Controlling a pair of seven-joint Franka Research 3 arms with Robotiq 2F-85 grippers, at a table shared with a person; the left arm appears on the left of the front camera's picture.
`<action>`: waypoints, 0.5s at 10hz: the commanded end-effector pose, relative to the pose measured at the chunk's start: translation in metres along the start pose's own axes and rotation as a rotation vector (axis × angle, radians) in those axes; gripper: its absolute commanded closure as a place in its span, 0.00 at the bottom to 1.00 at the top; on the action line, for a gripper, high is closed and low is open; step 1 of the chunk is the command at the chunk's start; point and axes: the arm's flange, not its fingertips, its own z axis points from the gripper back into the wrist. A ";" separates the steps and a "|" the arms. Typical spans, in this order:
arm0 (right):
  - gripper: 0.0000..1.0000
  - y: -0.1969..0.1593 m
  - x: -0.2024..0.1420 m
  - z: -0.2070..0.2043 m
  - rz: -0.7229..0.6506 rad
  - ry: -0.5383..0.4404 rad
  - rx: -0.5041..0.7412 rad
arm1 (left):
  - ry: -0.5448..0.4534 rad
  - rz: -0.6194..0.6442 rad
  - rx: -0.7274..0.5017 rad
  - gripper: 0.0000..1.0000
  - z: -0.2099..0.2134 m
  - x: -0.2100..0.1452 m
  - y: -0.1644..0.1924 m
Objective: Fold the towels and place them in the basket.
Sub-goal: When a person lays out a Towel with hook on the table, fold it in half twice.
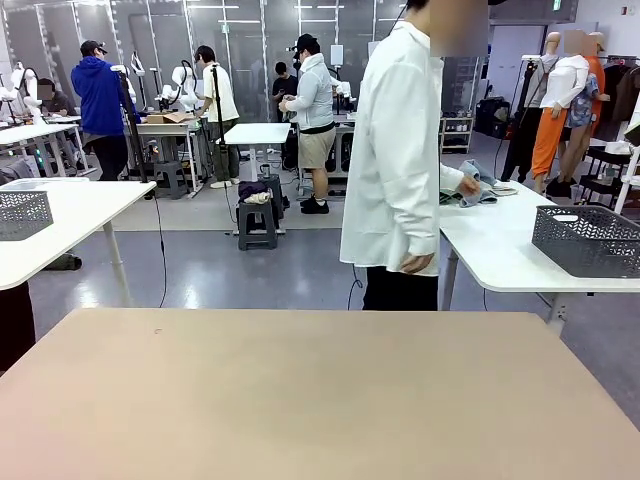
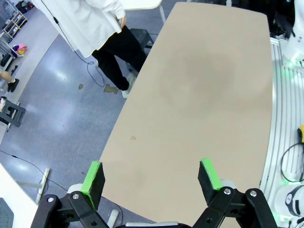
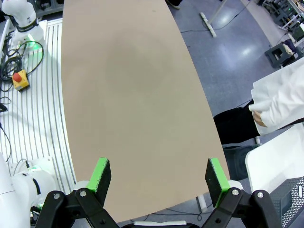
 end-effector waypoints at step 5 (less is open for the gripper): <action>0.00 0.000 -0.001 -0.001 0.018 -0.013 0.006 | -0.020 -0.014 -0.009 0.00 -0.001 -0.001 0.000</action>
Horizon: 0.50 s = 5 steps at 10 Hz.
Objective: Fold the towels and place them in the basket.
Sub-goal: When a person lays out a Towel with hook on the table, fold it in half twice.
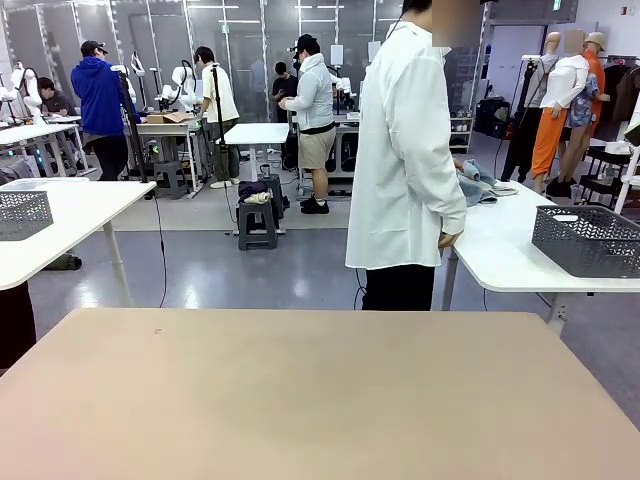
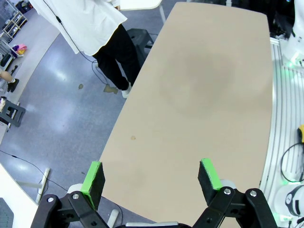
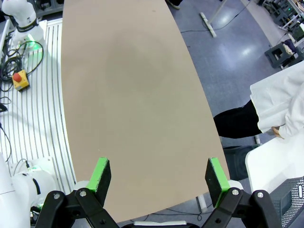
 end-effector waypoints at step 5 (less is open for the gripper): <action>0.00 0.000 -0.001 -0.001 0.018 -0.012 0.006 | -0.020 -0.014 -0.009 0.00 -0.001 -0.001 0.000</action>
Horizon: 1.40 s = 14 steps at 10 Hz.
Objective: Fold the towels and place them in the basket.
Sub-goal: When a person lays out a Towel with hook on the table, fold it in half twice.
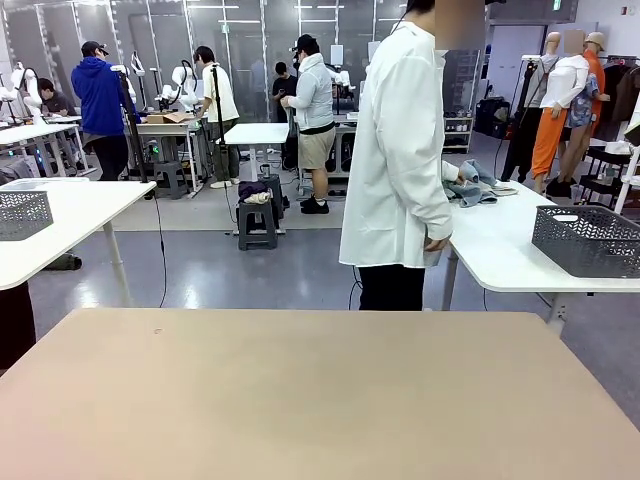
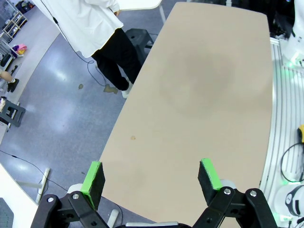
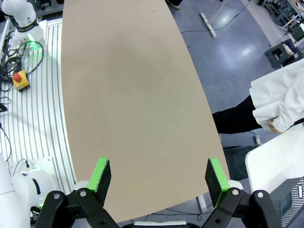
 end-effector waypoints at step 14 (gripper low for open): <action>0.00 0.000 -0.001 -0.001 0.018 -0.012 0.006 | -0.019 -0.014 -0.009 0.00 -0.001 -0.001 0.000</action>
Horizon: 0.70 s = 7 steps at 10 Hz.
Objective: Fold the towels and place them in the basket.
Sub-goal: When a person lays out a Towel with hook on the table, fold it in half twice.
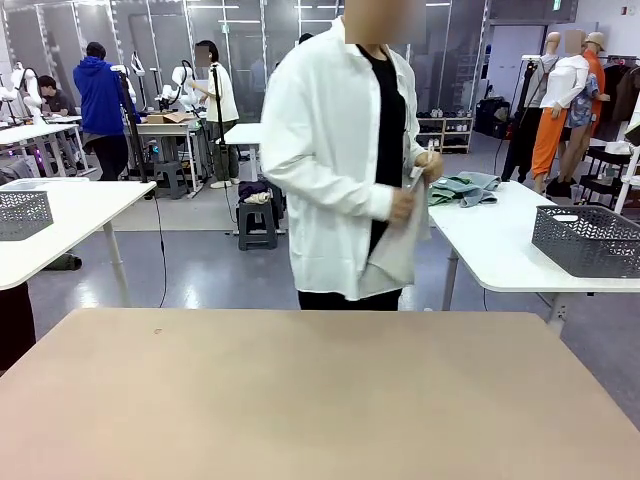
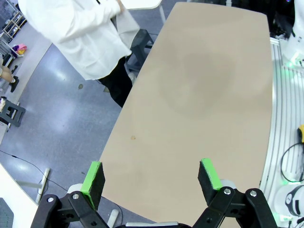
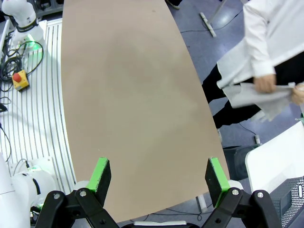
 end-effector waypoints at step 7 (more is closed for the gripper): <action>0.00 0.000 -0.001 -0.001 0.019 -0.012 0.007 | -0.019 -0.014 -0.008 0.00 -0.001 -0.001 0.000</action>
